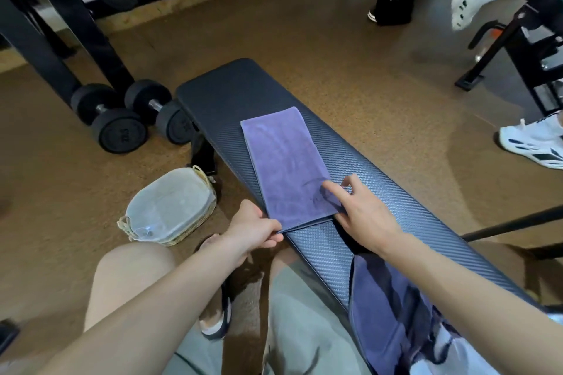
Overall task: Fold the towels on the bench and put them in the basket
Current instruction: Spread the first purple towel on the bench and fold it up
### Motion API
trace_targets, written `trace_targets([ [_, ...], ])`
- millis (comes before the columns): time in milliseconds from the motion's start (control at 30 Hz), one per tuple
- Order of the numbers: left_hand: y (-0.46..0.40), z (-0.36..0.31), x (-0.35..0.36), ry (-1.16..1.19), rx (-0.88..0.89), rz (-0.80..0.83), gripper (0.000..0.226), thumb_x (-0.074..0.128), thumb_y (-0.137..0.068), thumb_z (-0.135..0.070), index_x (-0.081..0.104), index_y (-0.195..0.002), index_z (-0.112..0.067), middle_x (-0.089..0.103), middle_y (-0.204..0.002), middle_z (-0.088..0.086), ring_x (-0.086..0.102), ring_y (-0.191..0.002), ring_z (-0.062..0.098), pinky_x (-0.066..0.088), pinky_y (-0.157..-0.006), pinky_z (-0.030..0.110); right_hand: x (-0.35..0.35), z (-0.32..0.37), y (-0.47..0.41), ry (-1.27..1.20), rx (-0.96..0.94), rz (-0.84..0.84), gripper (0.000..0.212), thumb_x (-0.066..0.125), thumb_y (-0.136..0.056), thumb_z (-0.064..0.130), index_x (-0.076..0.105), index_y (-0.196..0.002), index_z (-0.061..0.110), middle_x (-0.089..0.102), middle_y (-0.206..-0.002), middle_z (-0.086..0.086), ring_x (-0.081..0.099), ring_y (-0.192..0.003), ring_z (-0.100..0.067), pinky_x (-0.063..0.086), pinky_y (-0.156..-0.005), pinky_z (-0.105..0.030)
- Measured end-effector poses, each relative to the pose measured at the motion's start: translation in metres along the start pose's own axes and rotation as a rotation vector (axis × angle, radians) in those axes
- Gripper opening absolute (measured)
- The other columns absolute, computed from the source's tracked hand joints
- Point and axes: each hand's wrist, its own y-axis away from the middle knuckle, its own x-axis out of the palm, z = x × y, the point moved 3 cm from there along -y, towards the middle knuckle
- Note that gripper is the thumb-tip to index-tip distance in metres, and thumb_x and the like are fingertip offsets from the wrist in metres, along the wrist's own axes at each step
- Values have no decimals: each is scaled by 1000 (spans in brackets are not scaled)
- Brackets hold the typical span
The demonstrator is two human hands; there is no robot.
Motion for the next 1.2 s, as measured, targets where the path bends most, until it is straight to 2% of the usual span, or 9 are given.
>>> trace_targets([
  [67,-1,1,-2,-218,134,-37,39,70,-83,-13,36,-102,-16,73,-90,12,71,-70,21,61,-73,41,-4,0,2,109,-155,-15,53,57,-82,20,50,-134,25,43,-126,-13,54,-97,-35,49,-75,-41],
  [167,8,-2,-5,-656,427,-117,51,68,-84,-37,33,-118,-24,51,-118,7,63,-92,29,52,-81,41,-7,2,8,255,-391,6,57,58,-74,24,57,-130,19,47,-140,-13,47,-128,-33,38,-107,-48],
  [233,19,-6,-2,-1004,724,-191,66,63,-83,-48,33,-137,-24,37,-136,9,54,-113,31,49,-95,42,-6,2,9,270,-450,82,61,58,-72,26,58,-132,17,50,-140,-8,45,-135,-29,33,-115,-48],
  [300,27,-9,6,-1282,1011,-170,72,60,-79,-51,42,-140,-17,37,-149,12,42,-131,33,39,-110,44,-4,1,8,215,-447,136,60,54,-73,23,57,-133,13,54,-135,-7,51,-129,-28,39,-112,-42],
  [367,24,-7,13,-1453,1175,-88,61,60,-75,-43,54,-127,-11,49,-141,15,45,-127,35,39,-109,45,-5,0,4,150,-435,148,56,48,-76,18,55,-131,11,56,-129,-6,57,-117,-29,46,-102,-39],
  [600,10,0,21,-1670,1203,-53,26,56,-83,-11,49,-108,-10,53,-118,17,54,-96,33,50,-81,40,-11,-1,1,125,-504,114,58,51,-68,10,56,-126,13,57,-124,-3,60,-105,-23,48,-94,-33],
  [767,2,-3,23,-1551,1236,-34,20,60,-81,-14,47,-96,-13,53,-97,12,53,-82,31,51,-68,40,-13,-3,-4,133,-498,120,65,50,-64,15,53,-128,18,59,-124,4,59,-104,-17,44,-99,-30],
  [933,5,-27,-1,-1126,1006,38,14,48,-93,-16,35,-90,-19,45,-90,0,55,-86,30,47,-72,45,-11,-11,-10,-13,-371,108,66,53,-63,7,52,-127,24,63,-113,13,56,-102,-9,39,-100,-31],
  [1200,-25,-44,-28,-796,796,158,9,49,-101,-20,46,-94,-25,61,-80,0,57,-76,17,43,-73,37,-15,-19,-30,-473,-4,55,18,68,-87,14,67,-99,27,73,-89,13,66,-83,-6,46,-74,-20],
])
